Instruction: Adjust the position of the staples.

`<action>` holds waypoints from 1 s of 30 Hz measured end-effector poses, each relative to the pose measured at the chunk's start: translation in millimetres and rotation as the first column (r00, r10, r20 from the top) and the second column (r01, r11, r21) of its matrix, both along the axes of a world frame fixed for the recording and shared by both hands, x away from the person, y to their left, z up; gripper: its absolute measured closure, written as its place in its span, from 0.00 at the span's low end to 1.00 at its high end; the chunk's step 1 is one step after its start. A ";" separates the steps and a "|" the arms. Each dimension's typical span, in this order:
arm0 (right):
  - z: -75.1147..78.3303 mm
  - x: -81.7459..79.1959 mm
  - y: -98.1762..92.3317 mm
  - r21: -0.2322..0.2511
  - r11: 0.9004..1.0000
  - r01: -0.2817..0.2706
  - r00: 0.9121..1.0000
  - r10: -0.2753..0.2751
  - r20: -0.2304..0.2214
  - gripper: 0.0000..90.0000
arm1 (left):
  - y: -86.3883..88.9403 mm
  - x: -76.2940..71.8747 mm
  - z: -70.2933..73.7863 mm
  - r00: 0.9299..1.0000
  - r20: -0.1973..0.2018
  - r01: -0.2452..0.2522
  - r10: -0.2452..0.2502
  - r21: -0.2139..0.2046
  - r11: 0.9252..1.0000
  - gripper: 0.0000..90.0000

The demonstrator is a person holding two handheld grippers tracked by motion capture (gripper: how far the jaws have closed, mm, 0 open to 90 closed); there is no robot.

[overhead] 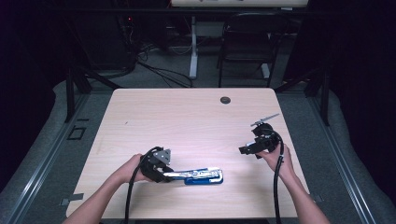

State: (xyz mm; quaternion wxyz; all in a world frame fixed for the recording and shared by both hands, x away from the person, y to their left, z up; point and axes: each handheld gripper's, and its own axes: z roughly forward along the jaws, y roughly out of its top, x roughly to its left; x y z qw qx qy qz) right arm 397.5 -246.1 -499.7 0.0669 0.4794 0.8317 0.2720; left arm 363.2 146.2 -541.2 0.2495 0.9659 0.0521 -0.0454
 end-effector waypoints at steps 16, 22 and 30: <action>-9.3 14.2 -12.7 -0.020 0.993 0.116 0.993 -0.116 0.020 0.29 | -0.8 -1.2 -0.7 1.000 0.019 -0.011 0.011 -0.001 1.000 0.73; -19.6 27.0 -14.5 -0.045 0.986 0.163 0.987 -0.163 0.015 0.30 | -0.8 -1.3 -0.6 1.000 0.020 -0.010 0.010 0.001 1.000 0.73; -36.0 44.0 -21.0 -0.086 0.968 0.236 0.972 -0.236 0.007 0.33 | -0.9 -0.9 -1.3 1.000 0.016 -0.010 0.010 -0.001 1.000 0.73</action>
